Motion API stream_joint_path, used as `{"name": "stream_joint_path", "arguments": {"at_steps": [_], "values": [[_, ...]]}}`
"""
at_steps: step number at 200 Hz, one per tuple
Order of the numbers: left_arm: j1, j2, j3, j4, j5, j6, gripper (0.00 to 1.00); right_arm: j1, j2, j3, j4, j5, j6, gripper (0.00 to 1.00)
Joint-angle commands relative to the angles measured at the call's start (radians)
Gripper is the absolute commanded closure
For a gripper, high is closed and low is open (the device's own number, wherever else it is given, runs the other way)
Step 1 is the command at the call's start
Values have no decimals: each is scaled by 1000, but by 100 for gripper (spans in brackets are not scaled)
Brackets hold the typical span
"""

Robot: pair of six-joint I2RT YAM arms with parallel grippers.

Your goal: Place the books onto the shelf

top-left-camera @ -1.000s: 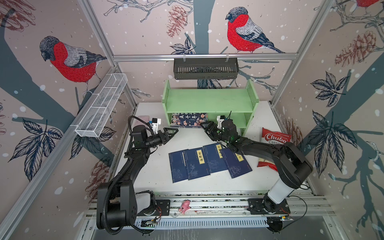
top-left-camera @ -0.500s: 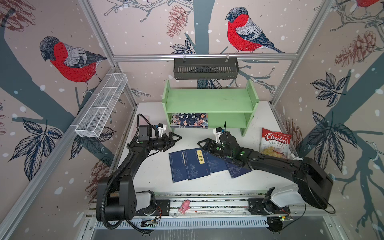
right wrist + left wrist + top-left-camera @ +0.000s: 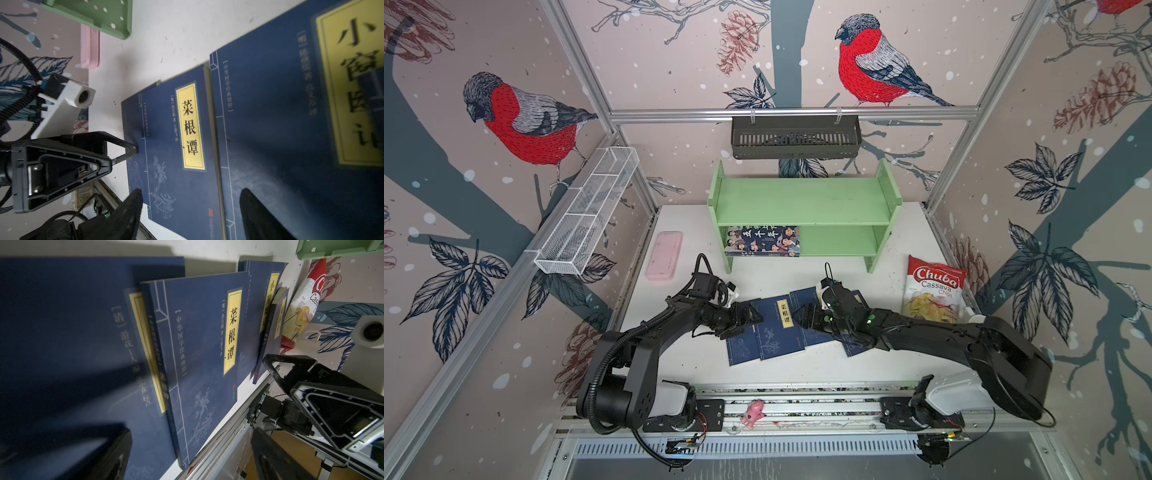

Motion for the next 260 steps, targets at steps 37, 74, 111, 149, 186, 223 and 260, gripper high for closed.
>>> {"name": "stream_joint_path", "arguments": {"at_steps": [37, 74, 111, 149, 186, 223, 260], "values": [[-55, 35, -15, 71, 3, 24, 9, -3, 148, 67, 50, -119, -68, 29], [-59, 124, 17, 50, 22, 52, 9, -3, 224, 105, 56, -183, -77, 31], [-59, 174, 32, 63, 32, 107, 9, 5, 250, 100, 103, -215, -60, 33], [-58, 171, 51, 57, 55, 119, 13, 6, 240, 76, 162, -232, -36, 33], [-58, 118, 71, 30, 72, 111, 51, 10, 235, 76, 191, -235, -27, 33], [-58, 13, 19, 66, 48, 66, 98, 12, 216, 63, 236, -203, -8, 32], [-57, -73, 35, 30, 51, 83, 100, 15, 84, 18, 231, -82, 9, 27]]}}
